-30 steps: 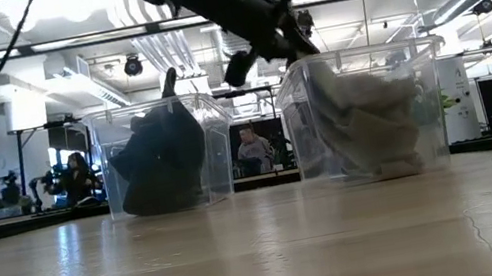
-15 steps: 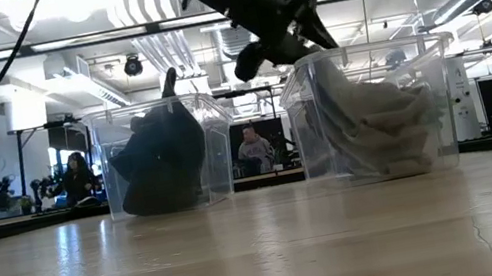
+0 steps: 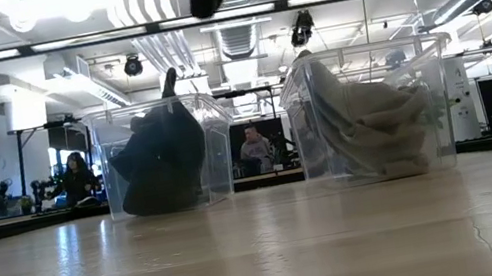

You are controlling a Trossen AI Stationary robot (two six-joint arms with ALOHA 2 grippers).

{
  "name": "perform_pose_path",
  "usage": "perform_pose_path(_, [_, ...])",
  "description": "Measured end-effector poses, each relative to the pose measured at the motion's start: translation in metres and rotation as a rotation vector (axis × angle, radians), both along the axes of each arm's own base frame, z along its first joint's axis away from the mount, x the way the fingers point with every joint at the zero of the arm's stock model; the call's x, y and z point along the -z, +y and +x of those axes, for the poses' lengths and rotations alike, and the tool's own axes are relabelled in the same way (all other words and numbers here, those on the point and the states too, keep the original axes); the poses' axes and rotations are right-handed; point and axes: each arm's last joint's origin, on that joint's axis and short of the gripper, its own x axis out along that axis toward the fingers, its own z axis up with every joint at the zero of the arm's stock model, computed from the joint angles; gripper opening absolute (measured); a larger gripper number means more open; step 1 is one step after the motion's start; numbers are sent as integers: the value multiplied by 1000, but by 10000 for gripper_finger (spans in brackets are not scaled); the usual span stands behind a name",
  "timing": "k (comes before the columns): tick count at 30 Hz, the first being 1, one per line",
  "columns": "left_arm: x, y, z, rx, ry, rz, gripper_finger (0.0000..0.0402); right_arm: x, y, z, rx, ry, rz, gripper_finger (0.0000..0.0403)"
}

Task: Pick & Place hat
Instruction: Return to Home Position

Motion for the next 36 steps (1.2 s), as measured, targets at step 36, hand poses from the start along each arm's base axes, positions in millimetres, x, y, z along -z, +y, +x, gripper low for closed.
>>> perform_pose_path(36, [73,-85,-237,496,-445,32,208,-14,8,37,-461,-579,-436,237])
